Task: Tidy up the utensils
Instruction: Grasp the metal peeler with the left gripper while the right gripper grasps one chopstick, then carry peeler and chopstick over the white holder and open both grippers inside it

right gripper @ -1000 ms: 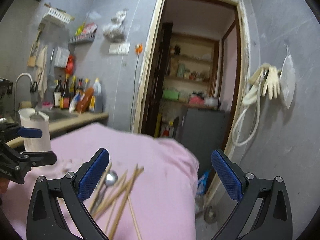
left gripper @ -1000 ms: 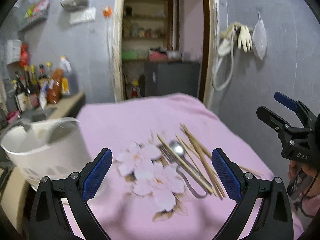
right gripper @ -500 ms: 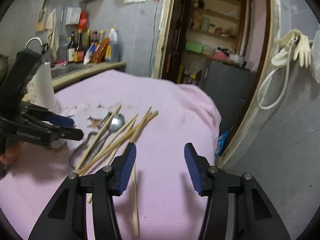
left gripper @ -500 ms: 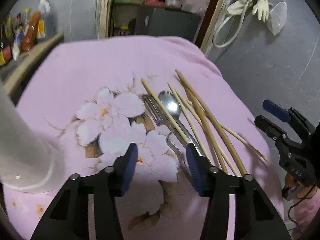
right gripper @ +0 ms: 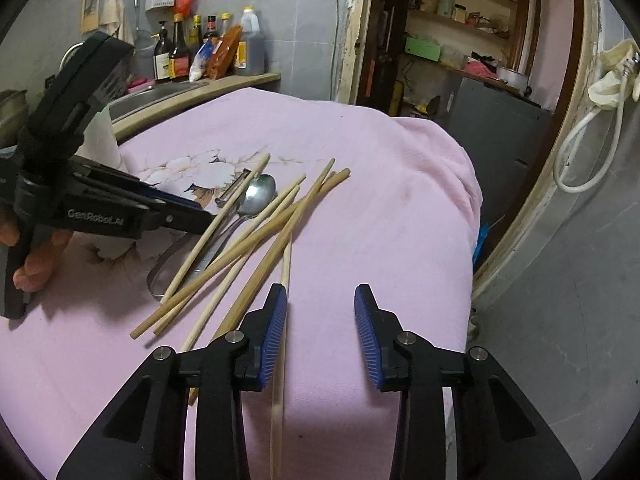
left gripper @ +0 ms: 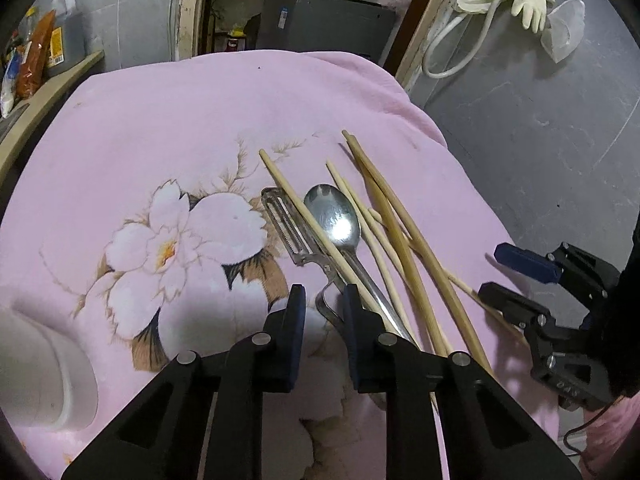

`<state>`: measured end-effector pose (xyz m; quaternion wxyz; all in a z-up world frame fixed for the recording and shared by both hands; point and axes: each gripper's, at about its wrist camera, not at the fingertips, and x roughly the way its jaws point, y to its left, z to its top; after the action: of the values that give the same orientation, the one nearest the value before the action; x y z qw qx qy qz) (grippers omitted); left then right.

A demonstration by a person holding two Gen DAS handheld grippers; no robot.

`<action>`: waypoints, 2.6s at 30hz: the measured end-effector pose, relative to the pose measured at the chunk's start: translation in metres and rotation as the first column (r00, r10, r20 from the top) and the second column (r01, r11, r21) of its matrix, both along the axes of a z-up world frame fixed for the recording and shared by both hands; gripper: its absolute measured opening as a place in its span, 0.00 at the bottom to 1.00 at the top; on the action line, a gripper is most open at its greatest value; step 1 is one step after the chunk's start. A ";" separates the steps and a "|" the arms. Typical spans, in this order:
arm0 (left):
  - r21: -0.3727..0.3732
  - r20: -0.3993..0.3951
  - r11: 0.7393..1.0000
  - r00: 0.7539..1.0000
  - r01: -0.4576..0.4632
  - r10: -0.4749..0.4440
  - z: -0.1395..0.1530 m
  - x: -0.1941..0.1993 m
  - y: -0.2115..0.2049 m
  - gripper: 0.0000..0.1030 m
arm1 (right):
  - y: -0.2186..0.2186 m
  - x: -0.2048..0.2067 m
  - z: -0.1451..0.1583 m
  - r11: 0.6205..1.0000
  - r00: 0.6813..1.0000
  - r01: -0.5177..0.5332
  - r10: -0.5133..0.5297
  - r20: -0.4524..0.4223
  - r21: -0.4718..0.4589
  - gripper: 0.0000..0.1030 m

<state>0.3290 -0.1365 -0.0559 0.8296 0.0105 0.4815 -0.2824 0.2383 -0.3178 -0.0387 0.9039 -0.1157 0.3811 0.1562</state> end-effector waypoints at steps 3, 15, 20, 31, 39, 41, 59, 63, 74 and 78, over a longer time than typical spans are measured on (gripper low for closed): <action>-0.021 -0.024 1.000 1.000 -0.010 0.009 -0.001 0.006 -0.002 0.15 | 0.000 0.001 0.000 1.000 1.000 -0.001 0.001 -0.007 0.010 0.32; -0.087 -0.096 0.996 0.995 -0.033 0.025 -0.005 0.018 -0.003 0.06 | 0.012 0.008 -0.005 0.998 0.996 -0.055 0.054 -0.064 -0.009 0.20; -0.111 -0.127 0.991 0.990 -0.079 0.065 -0.002 0.010 0.010 0.03 | 0.017 0.002 -0.004 0.998 0.997 -0.057 0.055 -0.059 -0.033 0.05; -0.060 -0.108 0.997 0.993 -0.044 0.037 0.010 -0.041 0.049 0.03 | -0.005 -0.032 0.004 0.999 0.995 0.025 -0.029 -0.093 -0.045 0.04; -0.022 -0.053 1.000 0.998 -0.016 0.015 0.021 -0.058 0.055 0.21 | -0.003 -0.022 0.005 0.999 0.987 0.009 -0.016 -0.161 -0.042 0.11; -0.052 -0.067 0.998 0.997 -0.031 0.028 0.023 -0.056 0.056 0.36 | 0.000 -0.008 0.005 0.999 0.984 -0.004 -0.003 -0.180 -0.036 0.15; 0.191 -0.047 0.974 0.991 -0.118 0.129 0.010 -0.023 0.013 0.13 | 0.013 0.072 -0.007 1.000 0.956 0.011 -0.016 -0.292 -0.017 0.04; 0.144 -0.034 0.982 0.991 -0.124 0.130 0.009 -0.034 0.024 0.10 | 0.006 0.057 0.000 0.998 0.962 0.045 -0.034 -0.271 0.035 0.03; -0.018 0.295 0.986 0.942 -0.165 0.163 0.045 -0.110 0.055 0.10 | 0.018 -0.048 0.038 0.994 0.983 0.039 -0.057 0.173 0.105 0.03; -0.083 0.421 0.980 0.885 -0.183 0.201 0.063 -0.131 0.063 0.10 | 0.036 -0.076 0.055 0.991 0.924 0.050 -0.094 0.371 0.126 0.03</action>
<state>0.1984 -0.0739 0.0072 0.9387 0.0076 0.2809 -0.1996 0.1627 -0.2821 0.0161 0.9704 -0.0774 0.1954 0.1192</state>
